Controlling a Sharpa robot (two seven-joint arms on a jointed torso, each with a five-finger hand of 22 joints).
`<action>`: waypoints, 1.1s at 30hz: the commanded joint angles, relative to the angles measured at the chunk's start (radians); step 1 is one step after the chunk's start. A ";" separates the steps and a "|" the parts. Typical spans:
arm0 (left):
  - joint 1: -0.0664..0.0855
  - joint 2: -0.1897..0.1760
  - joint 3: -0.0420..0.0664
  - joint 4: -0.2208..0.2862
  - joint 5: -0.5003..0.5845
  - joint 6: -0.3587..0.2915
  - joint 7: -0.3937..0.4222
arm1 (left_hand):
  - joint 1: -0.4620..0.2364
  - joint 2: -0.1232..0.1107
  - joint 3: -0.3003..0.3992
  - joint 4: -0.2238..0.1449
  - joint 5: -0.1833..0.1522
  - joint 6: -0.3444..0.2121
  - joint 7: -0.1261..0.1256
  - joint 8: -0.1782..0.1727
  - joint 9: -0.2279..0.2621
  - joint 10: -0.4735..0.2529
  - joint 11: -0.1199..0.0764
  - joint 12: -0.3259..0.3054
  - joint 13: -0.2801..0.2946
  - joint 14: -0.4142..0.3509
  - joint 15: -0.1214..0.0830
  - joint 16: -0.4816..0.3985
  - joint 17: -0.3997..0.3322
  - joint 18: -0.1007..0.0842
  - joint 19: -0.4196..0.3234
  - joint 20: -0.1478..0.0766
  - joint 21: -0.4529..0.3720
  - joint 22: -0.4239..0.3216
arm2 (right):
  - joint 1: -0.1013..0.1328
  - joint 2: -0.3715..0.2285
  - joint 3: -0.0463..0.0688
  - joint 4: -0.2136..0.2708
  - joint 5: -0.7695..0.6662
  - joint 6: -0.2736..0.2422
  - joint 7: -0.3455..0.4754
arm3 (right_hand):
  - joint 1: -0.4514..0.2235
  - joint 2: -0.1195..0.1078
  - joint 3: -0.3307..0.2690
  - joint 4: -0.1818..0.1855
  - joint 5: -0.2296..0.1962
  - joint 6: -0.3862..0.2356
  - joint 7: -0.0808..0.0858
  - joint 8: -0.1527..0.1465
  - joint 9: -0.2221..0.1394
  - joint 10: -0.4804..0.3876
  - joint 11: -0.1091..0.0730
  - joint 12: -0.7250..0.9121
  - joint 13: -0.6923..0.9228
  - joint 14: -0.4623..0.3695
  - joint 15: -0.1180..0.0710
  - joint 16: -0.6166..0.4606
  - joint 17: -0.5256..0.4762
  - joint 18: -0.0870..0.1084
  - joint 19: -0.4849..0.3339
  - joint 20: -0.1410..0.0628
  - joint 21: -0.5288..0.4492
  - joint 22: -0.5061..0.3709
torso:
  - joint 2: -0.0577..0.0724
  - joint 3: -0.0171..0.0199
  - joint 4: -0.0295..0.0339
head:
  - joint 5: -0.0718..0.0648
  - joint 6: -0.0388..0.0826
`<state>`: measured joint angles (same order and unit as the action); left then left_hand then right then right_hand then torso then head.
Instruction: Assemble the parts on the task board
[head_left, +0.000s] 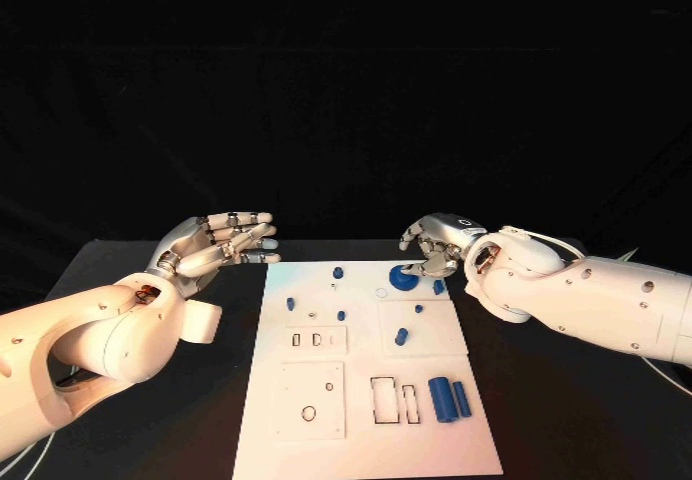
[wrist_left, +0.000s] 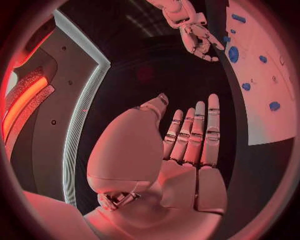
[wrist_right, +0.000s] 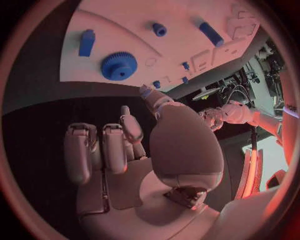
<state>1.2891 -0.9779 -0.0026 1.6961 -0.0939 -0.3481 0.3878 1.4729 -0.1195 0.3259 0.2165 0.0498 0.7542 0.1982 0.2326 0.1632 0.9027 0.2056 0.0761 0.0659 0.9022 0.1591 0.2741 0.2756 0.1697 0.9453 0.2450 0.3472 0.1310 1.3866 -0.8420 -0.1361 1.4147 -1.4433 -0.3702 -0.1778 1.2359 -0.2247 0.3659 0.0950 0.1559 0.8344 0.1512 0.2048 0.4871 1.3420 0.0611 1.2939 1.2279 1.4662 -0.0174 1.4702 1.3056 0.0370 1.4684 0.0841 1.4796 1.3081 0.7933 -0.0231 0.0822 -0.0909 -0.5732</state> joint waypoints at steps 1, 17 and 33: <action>0.001 0.001 0.001 0.001 0.003 0.016 0.004 | 0.003 0.005 0.004 -0.003 0.004 -0.004 0.069 -0.005 0.000 0.002 0.007 -0.005 0.001 -0.006 -0.001 0.002 0.001 0.010 0.003 -0.001 0.007 0.001 | 0.001 -0.001 0.001 -0.021 0.044 0.115 0.009 | 0.019 0.007 -0.030 0.014 0.015 -0.015 0.002 0.006 0.002 0.030 0.007 0.060 0.073 0.084 0.009 0.042 0.151 -0.013 0.055 0.011 0.021 0.174 | 0.001 0.0017 -0.0010 | -0.001 0.003; 0.001 0.002 0.001 0.000 0.003 0.019 0.004 | 0.002 0.005 0.004 -0.004 0.004 -0.004 0.069 -0.005 0.000 0.002 0.007 -0.006 0.001 -0.006 -0.001 0.002 0.003 0.010 0.003 -0.002 0.008 0.001 | -0.016 0.048 -0.001 -0.101 0.037 0.142 0.011 | 0.051 0.019 -0.092 0.052 0.036 -0.040 0.010 0.008 0.004 0.044 0.016 0.088 0.113 0.096 0.019 0.081 0.222 -0.025 0.079 0.021 0.057 0.220 | 0.002 -0.0014 0.0028 | -0.003 -0.005; 0.001 -0.001 0.001 -0.002 0.003 0.019 0.001 | 0.002 0.005 0.004 -0.004 0.004 -0.004 0.069 -0.005 0.000 0.002 0.007 -0.006 0.001 -0.006 -0.001 0.002 0.003 0.010 0.003 -0.002 0.008 0.001 | -0.024 0.066 -0.001 -0.118 0.039 0.148 0.016 | 0.063 0.032 -0.086 0.066 0.047 -0.017 0.008 0.023 0.009 0.060 0.014 0.105 0.136 0.099 0.019 0.088 0.237 -0.030 0.089 0.022 0.072 0.239 | 0.001 -0.0016 0.0008 | -0.001 -0.012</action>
<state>1.2891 -0.9794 -0.0025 1.6924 -0.0937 -0.3463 0.3847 1.4729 -0.1195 0.3259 0.2165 0.0497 0.7542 0.1982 0.2326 0.1632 0.9027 0.2056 0.0762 0.0659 0.9023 0.1591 0.2741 0.2772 0.1697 0.9453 0.2450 0.3514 0.1307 1.3634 -0.7773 -0.1369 1.2970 -1.4040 -0.2417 -0.1743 1.2875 -0.1946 0.2813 0.1558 0.1996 0.8121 0.1580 0.2232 0.4953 1.3971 0.0765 1.3947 1.3080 1.4682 -0.0054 1.5524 1.3082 0.0218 1.4680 0.0986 1.5470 1.3077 0.7944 -0.0252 0.0844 -0.0912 -0.5853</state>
